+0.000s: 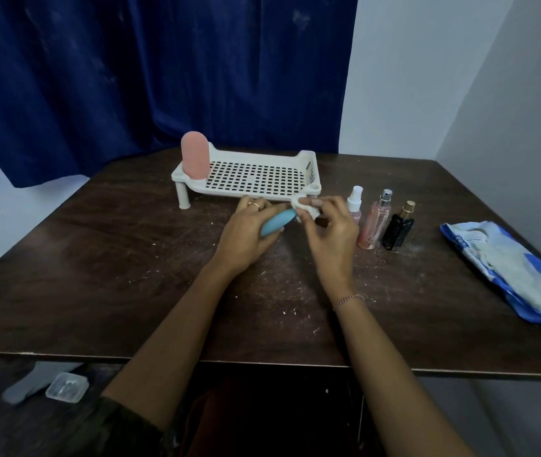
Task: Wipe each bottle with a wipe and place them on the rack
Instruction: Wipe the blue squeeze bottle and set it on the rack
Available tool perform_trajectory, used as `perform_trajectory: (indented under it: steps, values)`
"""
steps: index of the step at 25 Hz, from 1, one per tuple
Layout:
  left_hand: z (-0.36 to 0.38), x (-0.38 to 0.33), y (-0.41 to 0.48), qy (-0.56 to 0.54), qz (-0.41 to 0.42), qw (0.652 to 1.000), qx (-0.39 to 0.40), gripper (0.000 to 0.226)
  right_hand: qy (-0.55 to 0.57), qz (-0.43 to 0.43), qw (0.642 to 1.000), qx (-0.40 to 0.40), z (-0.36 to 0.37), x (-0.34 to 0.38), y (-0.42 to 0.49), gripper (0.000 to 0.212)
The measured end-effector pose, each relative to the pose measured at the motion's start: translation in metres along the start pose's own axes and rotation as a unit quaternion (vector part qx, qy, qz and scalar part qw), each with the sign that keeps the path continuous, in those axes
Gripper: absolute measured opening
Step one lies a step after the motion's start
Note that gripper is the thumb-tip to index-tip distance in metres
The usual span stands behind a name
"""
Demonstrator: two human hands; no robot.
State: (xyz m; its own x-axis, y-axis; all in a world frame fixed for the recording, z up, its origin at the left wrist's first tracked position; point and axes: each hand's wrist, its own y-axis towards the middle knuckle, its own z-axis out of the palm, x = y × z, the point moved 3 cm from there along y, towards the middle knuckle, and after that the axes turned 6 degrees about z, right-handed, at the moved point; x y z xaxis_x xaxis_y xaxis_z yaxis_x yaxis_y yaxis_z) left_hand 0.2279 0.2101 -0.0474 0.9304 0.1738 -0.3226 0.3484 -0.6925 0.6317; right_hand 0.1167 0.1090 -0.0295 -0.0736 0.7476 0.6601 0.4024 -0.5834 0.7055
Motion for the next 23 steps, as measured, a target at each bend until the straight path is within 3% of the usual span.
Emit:
perform_trajectory:
  steps: [7,11,16,20,23]
  values:
    - [-0.004,-0.006,0.003,-0.184,-0.034,0.982,-0.023,0.048,0.103,0.148,0.979,0.093,0.015,-0.021,0.001,0.018]
    - [-0.006,-0.009,0.003,-0.227,-0.069,0.971,-0.022,0.042,0.194,0.179,0.961,0.08,0.014,-0.016,0.0,0.017]
    - [-0.001,-0.012,-0.001,-0.43,-0.226,0.872,-0.06,0.024,0.242,0.205,0.944,0.092,0.018,-0.017,-0.004,0.02]
    - [0.001,0.001,0.004,-0.521,-0.285,0.797,-0.114,0.059,0.219,0.209,0.944,0.132,0.025,-0.014,-0.01,0.023]
    - [0.0,0.011,0.005,-0.557,-0.322,0.744,-0.182,0.052,0.183,0.158,0.958,0.155,0.027,-0.003,-0.015,0.019]
